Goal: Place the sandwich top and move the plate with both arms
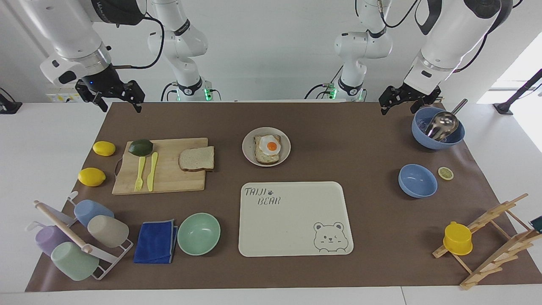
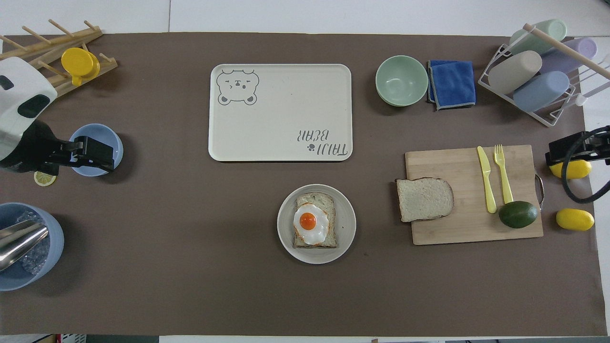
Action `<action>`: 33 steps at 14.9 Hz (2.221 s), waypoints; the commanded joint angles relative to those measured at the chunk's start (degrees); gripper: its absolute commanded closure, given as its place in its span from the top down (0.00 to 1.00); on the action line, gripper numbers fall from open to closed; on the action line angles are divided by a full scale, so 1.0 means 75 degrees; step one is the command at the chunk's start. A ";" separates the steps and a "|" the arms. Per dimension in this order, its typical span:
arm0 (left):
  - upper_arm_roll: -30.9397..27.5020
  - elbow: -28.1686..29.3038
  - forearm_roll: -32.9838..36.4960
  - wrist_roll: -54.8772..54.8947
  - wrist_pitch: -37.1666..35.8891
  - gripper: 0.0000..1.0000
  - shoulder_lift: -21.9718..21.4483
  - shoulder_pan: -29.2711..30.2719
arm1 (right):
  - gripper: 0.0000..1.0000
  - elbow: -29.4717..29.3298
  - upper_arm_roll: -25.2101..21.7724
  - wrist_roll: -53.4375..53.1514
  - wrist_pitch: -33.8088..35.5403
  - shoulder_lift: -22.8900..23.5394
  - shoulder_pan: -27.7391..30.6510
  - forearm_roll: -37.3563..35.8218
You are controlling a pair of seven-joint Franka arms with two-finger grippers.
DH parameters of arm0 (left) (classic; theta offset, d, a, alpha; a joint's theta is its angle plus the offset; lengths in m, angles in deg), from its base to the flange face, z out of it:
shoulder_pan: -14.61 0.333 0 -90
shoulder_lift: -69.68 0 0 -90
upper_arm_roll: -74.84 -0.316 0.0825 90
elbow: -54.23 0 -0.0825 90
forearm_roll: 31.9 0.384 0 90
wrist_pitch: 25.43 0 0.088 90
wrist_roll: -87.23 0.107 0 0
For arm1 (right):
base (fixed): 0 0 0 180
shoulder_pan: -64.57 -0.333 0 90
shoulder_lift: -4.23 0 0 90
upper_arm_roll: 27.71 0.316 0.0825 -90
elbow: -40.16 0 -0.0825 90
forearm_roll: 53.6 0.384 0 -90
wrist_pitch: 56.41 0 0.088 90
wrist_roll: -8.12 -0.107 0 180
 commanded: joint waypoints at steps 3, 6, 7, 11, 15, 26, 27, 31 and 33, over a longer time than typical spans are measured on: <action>0.0016 0.0072 -0.0062 0.0065 -0.0104 1.00 -0.0147 0.0061 | 1.00 -0.0013 0.0018 -0.0077 -0.0044 0.0005 0.0031 0.0145; 0.0016 0.0072 -0.0062 0.0065 -0.0104 1.00 -0.0147 0.0061 | 1.00 -0.0037 -0.0087 -0.0124 -0.0031 0.0028 0.0102 0.0168; 0.0016 0.0072 -0.0062 0.0065 -0.0104 1.00 -0.0147 0.0061 | 1.00 -0.0013 -0.0134 -0.0124 -0.0032 0.0017 0.0043 0.0133; 0.0016 0.0072 -0.0062 0.0065 -0.0104 1.00 -0.0147 0.0061 | 1.00 0.0034 -0.0135 0.0016 0.0027 -0.0030 -0.0004 0.0144; 0.0016 0.0072 -0.0062 0.0065 -0.0104 1.00 -0.0147 0.0061 | 1.00 0.0420 0.0018 0.0755 -0.0371 -0.0183 -0.0191 0.0133; 0.0016 0.0072 -0.0062 0.0065 -0.0104 1.00 -0.0147 0.0061 | 1.00 0.1475 0.0146 -0.2077 -0.1975 0.0951 -0.2651 -0.0757; 0.0016 0.0072 -0.0062 0.0065 -0.0104 1.00 -0.0147 0.0061 | 1.00 0.1626 0.0146 -0.2418 -0.2267 0.1209 -0.2803 -0.0874; 0.0016 0.0072 -0.0062 0.0065 -0.0104 1.00 -0.0147 0.0061 | 1.00 0.2904 0.0146 -0.3321 -0.3875 0.1748 -0.3447 -0.1610; 0.0016 0.0072 -0.0062 0.0065 -0.0104 1.00 -0.0147 0.0061 | 1.00 0.2928 0.0146 -0.4081 -0.3817 0.2113 -0.3777 -0.2477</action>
